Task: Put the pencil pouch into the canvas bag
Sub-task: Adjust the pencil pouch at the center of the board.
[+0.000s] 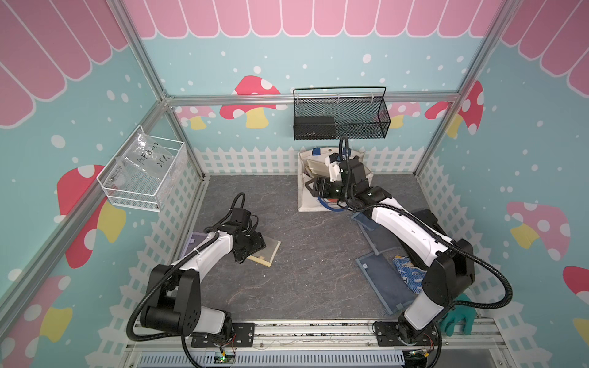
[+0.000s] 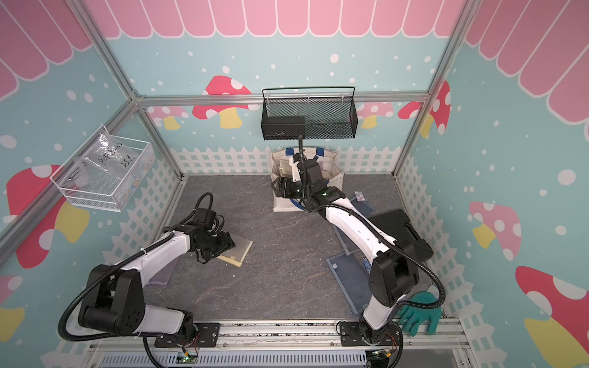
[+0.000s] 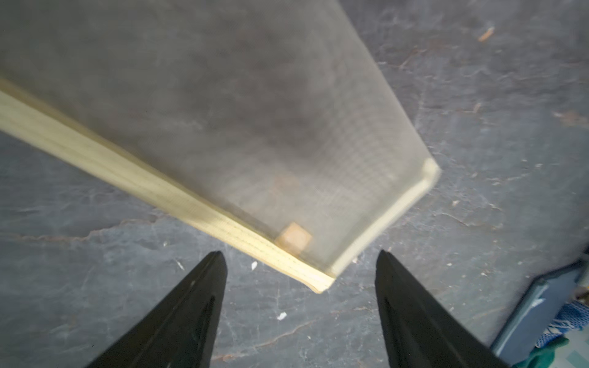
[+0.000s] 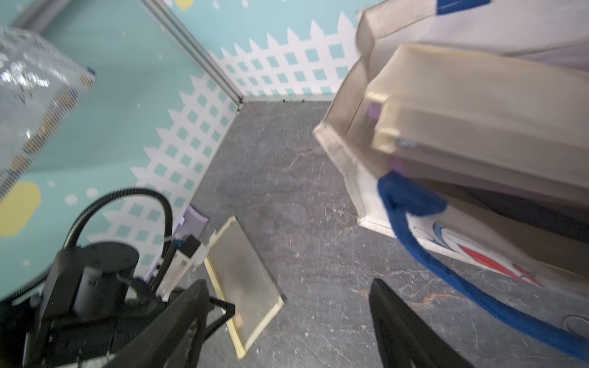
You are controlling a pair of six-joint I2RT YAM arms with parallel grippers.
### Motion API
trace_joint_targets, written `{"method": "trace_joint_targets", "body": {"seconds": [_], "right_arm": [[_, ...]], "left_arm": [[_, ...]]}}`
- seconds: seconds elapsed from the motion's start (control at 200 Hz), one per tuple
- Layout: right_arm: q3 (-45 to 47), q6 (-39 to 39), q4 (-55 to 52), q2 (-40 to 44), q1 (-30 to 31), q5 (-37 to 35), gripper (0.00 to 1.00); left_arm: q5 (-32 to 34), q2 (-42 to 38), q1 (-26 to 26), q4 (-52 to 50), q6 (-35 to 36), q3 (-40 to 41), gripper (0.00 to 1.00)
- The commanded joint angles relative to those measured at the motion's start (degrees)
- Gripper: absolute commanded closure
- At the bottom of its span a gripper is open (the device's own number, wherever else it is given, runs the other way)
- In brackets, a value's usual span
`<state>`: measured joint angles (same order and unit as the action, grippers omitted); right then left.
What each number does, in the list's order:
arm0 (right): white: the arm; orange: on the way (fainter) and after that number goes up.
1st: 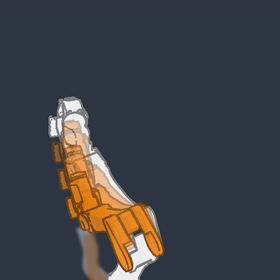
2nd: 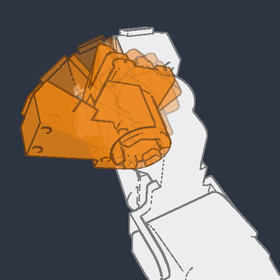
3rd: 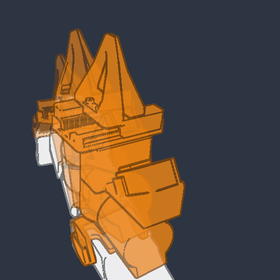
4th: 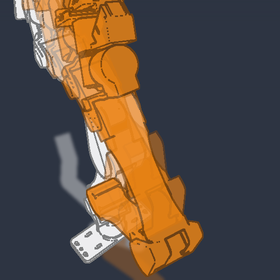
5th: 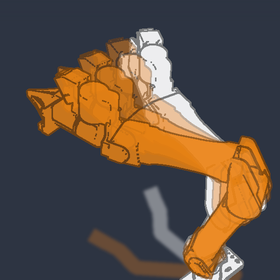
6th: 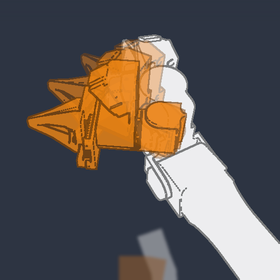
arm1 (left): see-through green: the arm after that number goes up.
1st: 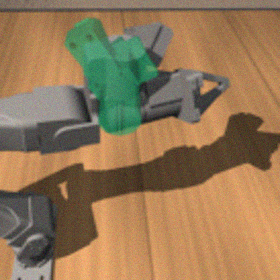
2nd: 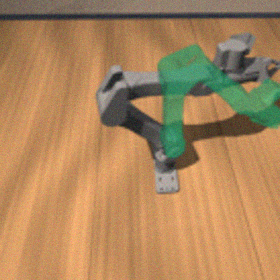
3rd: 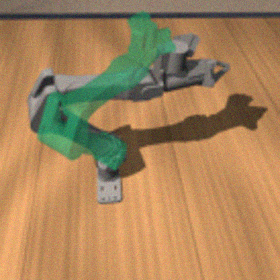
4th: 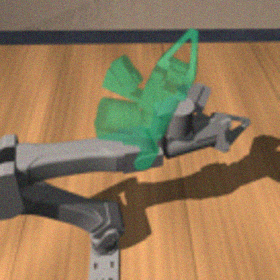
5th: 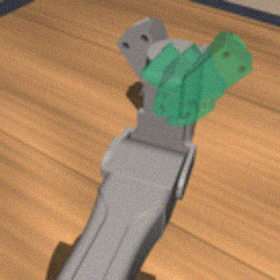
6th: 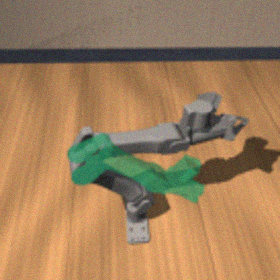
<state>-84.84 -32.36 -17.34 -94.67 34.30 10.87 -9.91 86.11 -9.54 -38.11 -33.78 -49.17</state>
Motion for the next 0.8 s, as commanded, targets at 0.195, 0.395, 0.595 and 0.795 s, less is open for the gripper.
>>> {"method": "trace_joint_targets", "body": {"seconds": [0.195,0.395,0.595,0.795], "right_arm": [[8.4,7.8,-4.8,4.3,1.4,-2.1,0.15],[10.5,7.0,-5.1,4.0,1.5,-0.6,0.17],[14.6,5.5,-5.0,5.1,1.4,1.2,0.17],[23.1,2.7,-2.2,8.6,1.4,3.5,0.17]], "left_arm": [[2.1,6.0,-8.4,5.8,-2.7,0.9,0.25],[3.1,10.7,-17.1,9.1,-6.7,1.7,0.25],[2.1,12.5,-25.2,10.8,-9.1,1.4,0.26],[0.8,12.1,-32.4,9.6,-8.4,-1.0,0.26]]}}
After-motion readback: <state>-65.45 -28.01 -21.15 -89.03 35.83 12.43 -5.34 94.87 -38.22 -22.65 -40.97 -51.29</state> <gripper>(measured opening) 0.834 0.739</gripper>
